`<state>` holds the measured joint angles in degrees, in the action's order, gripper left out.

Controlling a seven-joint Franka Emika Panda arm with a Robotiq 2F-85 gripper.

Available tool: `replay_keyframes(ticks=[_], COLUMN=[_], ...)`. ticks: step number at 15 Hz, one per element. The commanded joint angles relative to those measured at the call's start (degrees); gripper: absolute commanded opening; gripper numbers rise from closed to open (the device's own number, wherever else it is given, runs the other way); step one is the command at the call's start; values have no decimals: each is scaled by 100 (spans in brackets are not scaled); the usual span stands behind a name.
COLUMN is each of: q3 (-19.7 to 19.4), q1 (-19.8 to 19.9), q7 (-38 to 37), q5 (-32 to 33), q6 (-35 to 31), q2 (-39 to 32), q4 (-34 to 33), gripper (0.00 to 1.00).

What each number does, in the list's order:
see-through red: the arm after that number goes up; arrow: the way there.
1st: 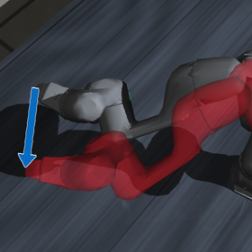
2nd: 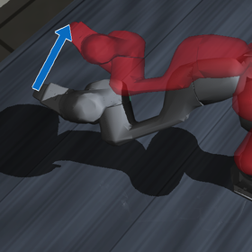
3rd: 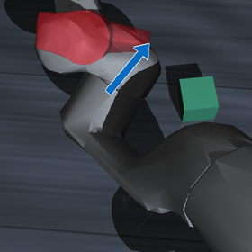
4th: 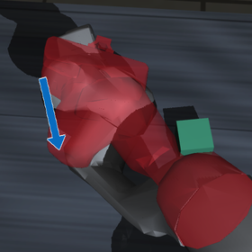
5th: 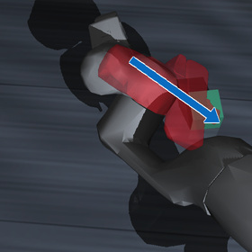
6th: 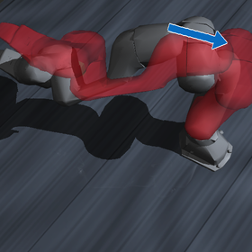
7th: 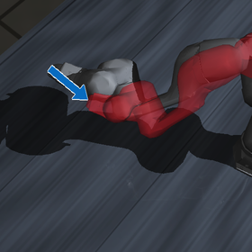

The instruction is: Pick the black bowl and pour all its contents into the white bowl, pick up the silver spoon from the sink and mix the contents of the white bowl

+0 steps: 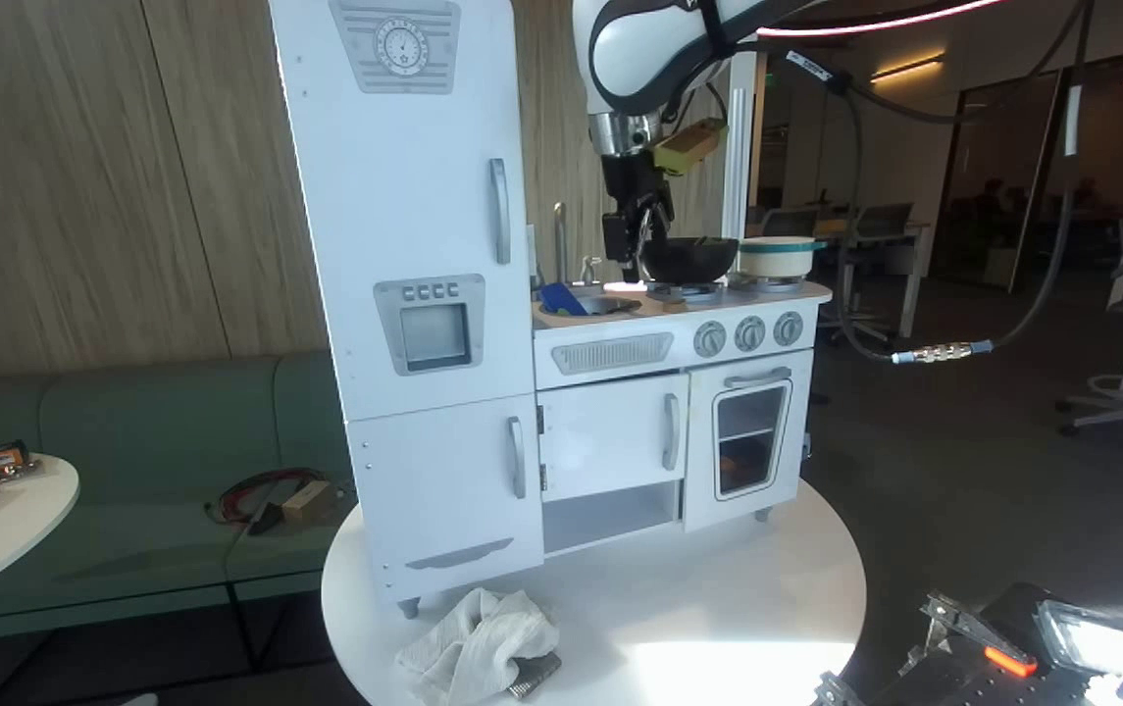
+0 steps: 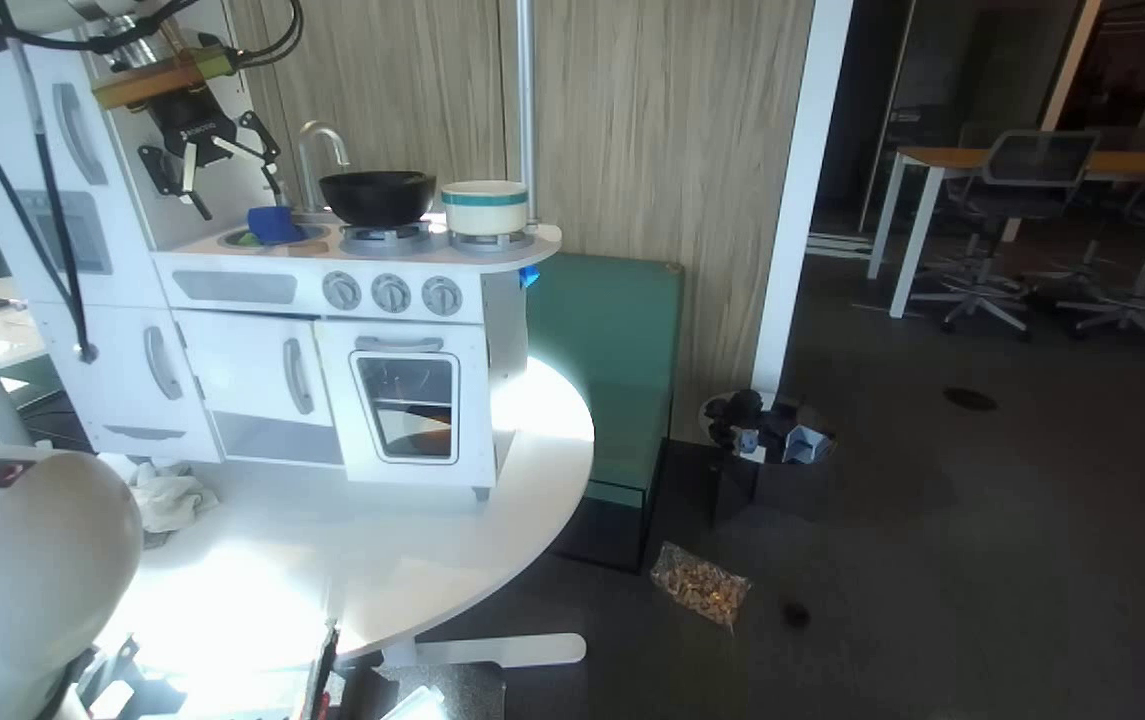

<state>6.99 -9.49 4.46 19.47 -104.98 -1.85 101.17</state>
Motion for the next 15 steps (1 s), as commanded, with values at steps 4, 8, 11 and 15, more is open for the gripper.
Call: replay_keyframes(ticks=[4, 8, 11, 15], q3=[-26, -68, -52, -39], q1=[150, 234, 227, 197], q7=[95, 123, 241, 293], q5=[-440, -539, -450, -385], q6=[27, 104, 68, 75], q2=[-101, -366, -543, -780], q4=[93, -131, -183, -384], gripper=[100, 100, 100, 100])
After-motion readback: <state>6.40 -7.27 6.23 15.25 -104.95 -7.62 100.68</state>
